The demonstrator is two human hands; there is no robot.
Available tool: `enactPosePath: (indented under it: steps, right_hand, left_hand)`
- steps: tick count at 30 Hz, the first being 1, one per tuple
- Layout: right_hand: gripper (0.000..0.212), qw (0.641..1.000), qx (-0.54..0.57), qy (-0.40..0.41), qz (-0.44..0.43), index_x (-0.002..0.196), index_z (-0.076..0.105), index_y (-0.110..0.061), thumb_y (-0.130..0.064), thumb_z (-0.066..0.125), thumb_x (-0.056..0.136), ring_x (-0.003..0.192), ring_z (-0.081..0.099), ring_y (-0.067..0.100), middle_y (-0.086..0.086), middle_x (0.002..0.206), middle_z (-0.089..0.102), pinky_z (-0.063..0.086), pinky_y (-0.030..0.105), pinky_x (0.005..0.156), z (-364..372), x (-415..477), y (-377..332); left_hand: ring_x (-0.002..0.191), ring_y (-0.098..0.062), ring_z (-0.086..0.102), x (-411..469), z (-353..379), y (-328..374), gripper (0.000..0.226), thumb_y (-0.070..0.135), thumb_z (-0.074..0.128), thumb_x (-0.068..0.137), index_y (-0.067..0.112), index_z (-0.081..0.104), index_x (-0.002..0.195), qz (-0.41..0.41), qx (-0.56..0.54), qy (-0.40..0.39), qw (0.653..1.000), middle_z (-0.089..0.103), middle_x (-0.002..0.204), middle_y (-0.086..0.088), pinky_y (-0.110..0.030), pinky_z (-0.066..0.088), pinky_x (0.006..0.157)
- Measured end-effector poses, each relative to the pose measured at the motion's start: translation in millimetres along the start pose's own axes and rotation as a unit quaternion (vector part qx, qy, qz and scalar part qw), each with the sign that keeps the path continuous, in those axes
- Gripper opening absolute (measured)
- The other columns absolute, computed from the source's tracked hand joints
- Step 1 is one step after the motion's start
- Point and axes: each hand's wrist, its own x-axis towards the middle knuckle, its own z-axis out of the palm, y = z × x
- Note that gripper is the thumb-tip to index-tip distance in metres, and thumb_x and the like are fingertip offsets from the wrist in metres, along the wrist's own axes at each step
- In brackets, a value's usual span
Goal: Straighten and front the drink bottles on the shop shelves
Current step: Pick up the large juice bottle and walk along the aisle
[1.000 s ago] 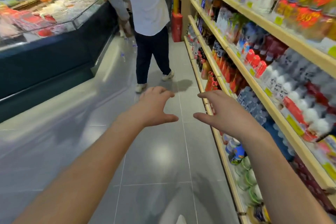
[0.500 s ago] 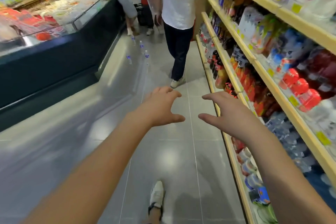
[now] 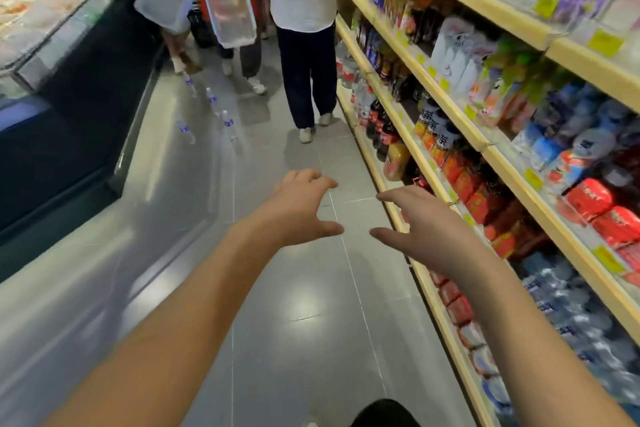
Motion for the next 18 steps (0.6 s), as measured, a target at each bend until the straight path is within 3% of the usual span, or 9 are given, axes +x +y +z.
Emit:
enactPosePath:
  steps: [9,12,18]
  right_hand:
    - [0.06,1.0,-0.002,0.004,0.018,0.143,0.049,-0.036,-0.059,0.065,0.09,0.11,0.054,0.004,-0.016,0.146,0.047,0.04,0.026,0.087,9.2,148.8,56.5]
    - [0.062,0.999,0.005,0.003,0.035,0.144,0.049,-0.035,-0.059,0.066,0.09,0.118,0.055,0.008,-0.013,0.147,0.046,0.047,0.031,0.093,1.9,208.5,83.4]
    - [0.067,0.998,-0.003,-0.023,0.058,0.148,0.046,-0.028,-0.056,0.067,0.091,0.138,0.043,0.011,-0.007,0.149,0.047,0.044,0.036,0.108,-20.2,305.4,123.0]
  left_hand:
    - [0.143,-0.023,0.025,159.1,-13.7,-43.5,0.083,0.057,0.073,0.081,0.031,0.035,0.15,0.025,0.014,-0.022,0.999,0.033,0.155,0.001,-0.042,0.029,0.114]
    - [0.143,-0.023,0.026,224.6,-23.3,-49.1,0.083,0.056,0.072,0.082,0.03,0.035,0.151,0.026,0.007,-0.044,0.999,0.033,0.155,0.0,-0.042,0.031,0.115]
    - [0.143,-0.024,0.027,330.7,-40.6,-62.2,0.083,0.057,0.071,0.083,0.028,0.034,0.151,0.032,0.019,-0.065,0.997,0.033,0.154,-0.002,-0.043,0.032,0.116]
